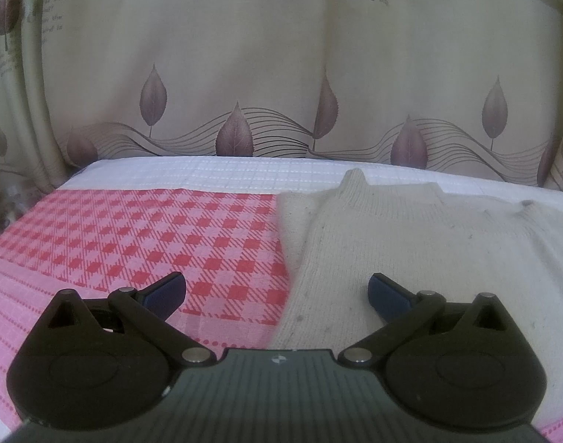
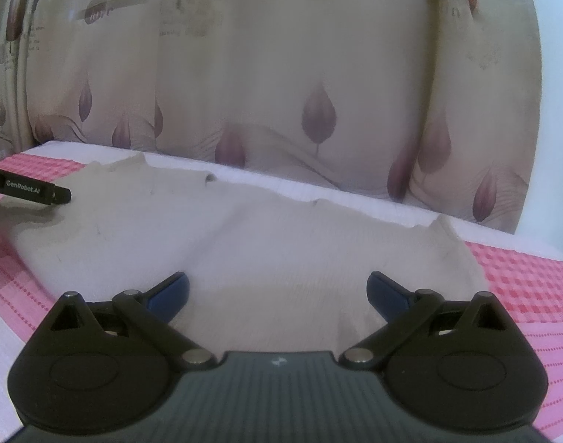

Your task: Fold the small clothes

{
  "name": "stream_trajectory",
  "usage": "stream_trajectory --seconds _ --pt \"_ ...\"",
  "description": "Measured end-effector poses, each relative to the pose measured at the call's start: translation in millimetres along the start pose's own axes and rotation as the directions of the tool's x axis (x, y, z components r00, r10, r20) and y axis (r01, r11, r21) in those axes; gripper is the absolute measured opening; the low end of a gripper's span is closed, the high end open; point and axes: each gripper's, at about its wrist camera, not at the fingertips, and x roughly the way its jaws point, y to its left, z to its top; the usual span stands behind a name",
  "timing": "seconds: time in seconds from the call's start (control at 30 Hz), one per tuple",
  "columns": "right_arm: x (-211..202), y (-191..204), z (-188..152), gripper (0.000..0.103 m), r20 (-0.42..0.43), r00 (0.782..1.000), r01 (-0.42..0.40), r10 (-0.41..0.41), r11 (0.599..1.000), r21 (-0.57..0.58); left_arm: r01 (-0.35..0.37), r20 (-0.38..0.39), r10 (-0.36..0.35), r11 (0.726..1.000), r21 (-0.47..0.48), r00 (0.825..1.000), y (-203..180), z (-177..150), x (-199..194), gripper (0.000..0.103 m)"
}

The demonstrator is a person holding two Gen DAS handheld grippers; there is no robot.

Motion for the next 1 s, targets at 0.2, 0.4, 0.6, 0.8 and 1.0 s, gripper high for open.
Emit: stream_trajectory --seconds 0.2,0.4,0.6,0.8,1.0 --pt "-4.7 -0.5 0.0 0.103 0.026 1.0 -0.003 0.003 1.0 0.004 -0.002 0.001 0.002 1.0 0.009 1.0 -0.5 0.1 0.5 0.103" --pt "-6.5 -2.0 0.5 0.103 0.042 0.999 -0.005 0.004 1.0 0.004 0.001 0.003 -0.001 1.0 0.016 1.0 -0.4 0.0 0.2 0.103" --pt "-9.1 -1.3 -0.4 0.103 0.054 0.999 -0.001 0.0 1.0 0.009 0.003 0.003 -0.003 1.0 0.019 1.0 0.2 0.1 -0.2 0.103" --pt "-9.5 -1.8 -0.2 0.103 0.057 0.998 -0.001 0.001 1.0 0.01 0.003 0.003 -0.003 1.0 0.02 1.0 -0.8 -0.2 -0.2 0.103" --pt "-10.0 -1.6 -0.2 0.103 0.057 0.998 -0.001 0.0 1.0 0.011 0.065 -0.037 -0.066 0.997 -0.037 0.997 11.3 2.8 6.6 0.103"
